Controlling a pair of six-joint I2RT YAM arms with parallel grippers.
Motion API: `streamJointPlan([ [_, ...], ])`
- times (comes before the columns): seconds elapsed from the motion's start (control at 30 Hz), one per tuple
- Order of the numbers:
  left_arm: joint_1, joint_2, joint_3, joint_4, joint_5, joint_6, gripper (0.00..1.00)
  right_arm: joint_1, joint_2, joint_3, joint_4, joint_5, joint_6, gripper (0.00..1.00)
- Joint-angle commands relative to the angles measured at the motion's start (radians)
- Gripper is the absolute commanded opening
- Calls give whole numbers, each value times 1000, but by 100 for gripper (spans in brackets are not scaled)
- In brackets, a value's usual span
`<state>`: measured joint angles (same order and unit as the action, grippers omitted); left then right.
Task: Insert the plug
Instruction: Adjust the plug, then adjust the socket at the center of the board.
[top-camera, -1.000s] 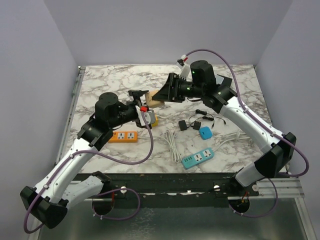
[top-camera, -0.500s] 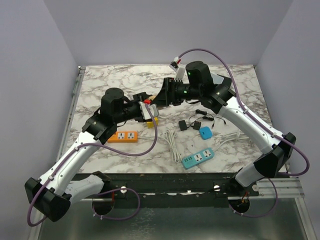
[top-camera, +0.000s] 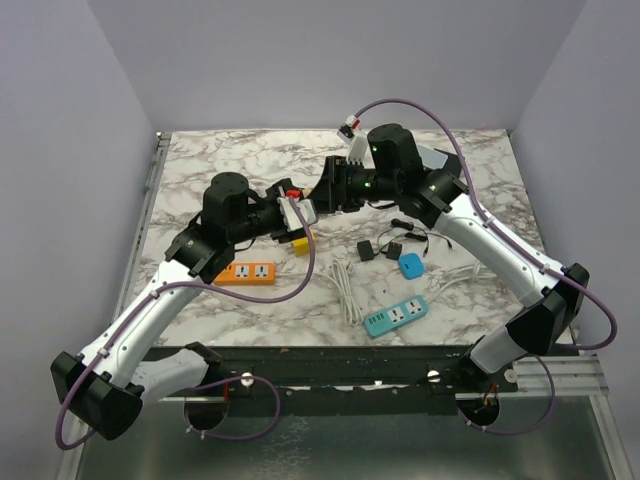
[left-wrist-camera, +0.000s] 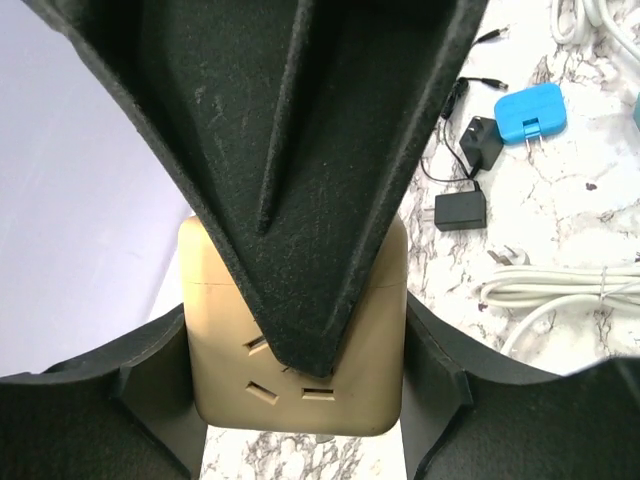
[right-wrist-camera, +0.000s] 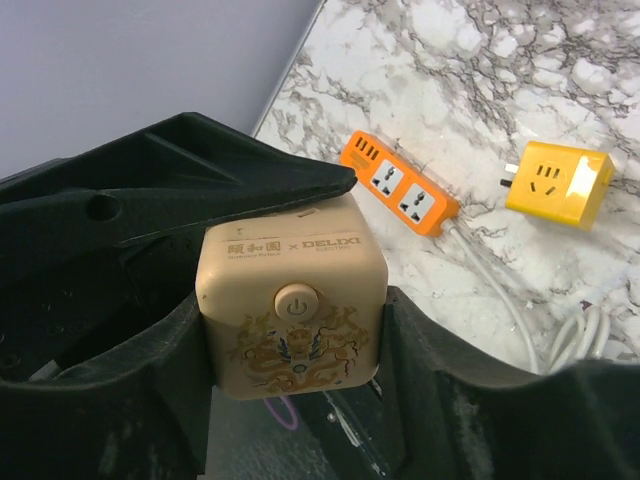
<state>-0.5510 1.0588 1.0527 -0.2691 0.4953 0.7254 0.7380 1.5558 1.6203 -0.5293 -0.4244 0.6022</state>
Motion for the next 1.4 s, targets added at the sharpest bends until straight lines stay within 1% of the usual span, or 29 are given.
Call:
streamJointPlan([
  [0.0,-3,-9,18,47,10,-46,5,7,10,9,-3,19,-1,32],
  [0.03,-4,-6,18,47,1,-66,40,7,12,16,-23,40,-6,16],
  [0.07,-4,-1,19,47,-17,-93,85,7,17,28,-52,69,-19,8],
  [0.1,-3,6,21,46,-45,-121,97,6,23,43,-86,98,-36,3],
  [0.13,-3,14,23,36,-85,-138,99,5,32,57,-125,135,-59,1],
  [0.2,-2,30,32,-8,-131,-144,99,-1,44,69,-202,216,-91,1],
  [0.33,40,88,67,-163,-178,-146,99,-15,27,-1,-250,315,-112,1],
  [0.4,105,125,83,-225,-147,-163,99,-15,18,-40,-247,337,-110,1],
  [0.53,286,217,115,-309,-80,-202,97,-7,27,-90,-236,342,-87,1],
  [0.67,425,321,157,-431,-88,-106,91,79,87,-98,-233,372,-61,1],
  [0.87,606,417,145,-537,-148,38,86,163,168,-116,-219,352,-37,1],
  [0.97,665,436,110,-538,-168,111,86,176,180,-174,-194,322,-32,1],
  [1.07,704,450,70,-494,-187,146,82,179,190,-237,-189,322,-30,1],
  [1.2,710,465,11,-398,-208,160,78,179,200,-300,-206,369,-28,1],
  [1.37,711,473,-55,-344,-157,208,78,172,212,-334,-244,450,-37,1],
])
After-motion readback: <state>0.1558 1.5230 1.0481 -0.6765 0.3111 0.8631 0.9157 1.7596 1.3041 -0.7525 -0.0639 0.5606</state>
